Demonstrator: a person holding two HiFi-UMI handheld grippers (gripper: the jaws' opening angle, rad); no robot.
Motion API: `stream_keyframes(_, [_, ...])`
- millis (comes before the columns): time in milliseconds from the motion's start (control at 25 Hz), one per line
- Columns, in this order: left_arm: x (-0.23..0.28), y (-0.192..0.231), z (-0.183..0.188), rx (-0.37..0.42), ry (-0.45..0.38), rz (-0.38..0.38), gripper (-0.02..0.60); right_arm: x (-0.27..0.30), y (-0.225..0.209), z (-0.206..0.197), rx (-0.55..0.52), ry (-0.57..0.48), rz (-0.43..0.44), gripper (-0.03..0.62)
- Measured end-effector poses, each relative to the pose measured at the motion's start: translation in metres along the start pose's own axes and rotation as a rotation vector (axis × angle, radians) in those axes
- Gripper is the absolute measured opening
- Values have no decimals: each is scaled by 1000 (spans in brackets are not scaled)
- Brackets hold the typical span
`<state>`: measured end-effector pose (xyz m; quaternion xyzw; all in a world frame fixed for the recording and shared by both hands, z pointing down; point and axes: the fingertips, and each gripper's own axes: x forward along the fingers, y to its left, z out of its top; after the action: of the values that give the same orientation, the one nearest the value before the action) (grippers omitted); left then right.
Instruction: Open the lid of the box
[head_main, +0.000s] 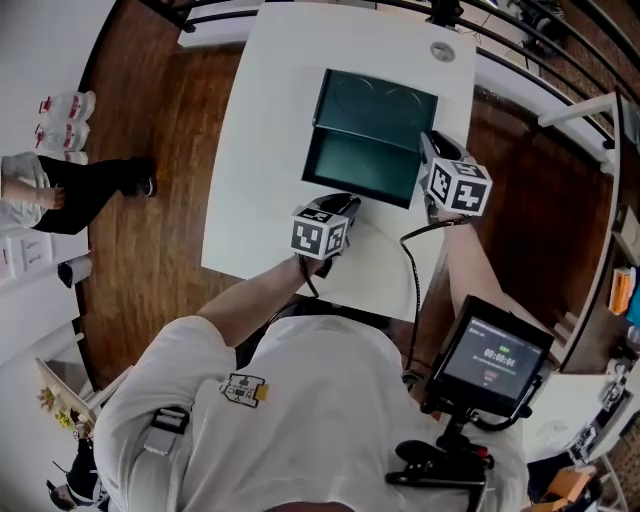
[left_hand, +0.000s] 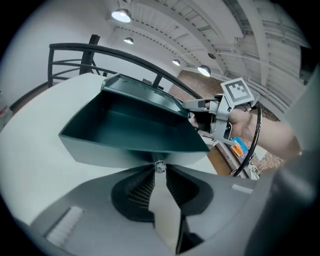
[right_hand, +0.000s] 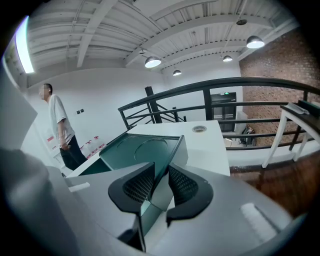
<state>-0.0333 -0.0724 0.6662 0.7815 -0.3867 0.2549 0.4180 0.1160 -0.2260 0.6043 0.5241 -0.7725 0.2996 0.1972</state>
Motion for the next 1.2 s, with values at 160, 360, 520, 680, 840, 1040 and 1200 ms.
stream_keyframes(160, [1,0,1,18,17,4,72,-2,0,0,-3,2,-2,86])
stream_keyframes(360, [3,1,2,25,9,-4,72,-2,0,1,-3,-7,2,86])
stream_keyframes(520, [-3,1,-4,7,2,-76,72,-14,4,1,29,-49,12,86])
stream_keyframes(680, [-26,-5,-11,12,-25,-170,89,-64,11,-8,102,-144,25,84])
stream_keyframes(840, [-66,-15,-33,19,-59,-228,89,-128,41,-64,170,-158,75,62])
stream_keyframes(1040, [-96,-16,-62,56,-86,-231,28,-180,87,-137,182,-104,119,36])
stream_keyframes(1200, [-100,-9,-94,82,-55,-214,2,-191,112,-192,196,-31,134,8])
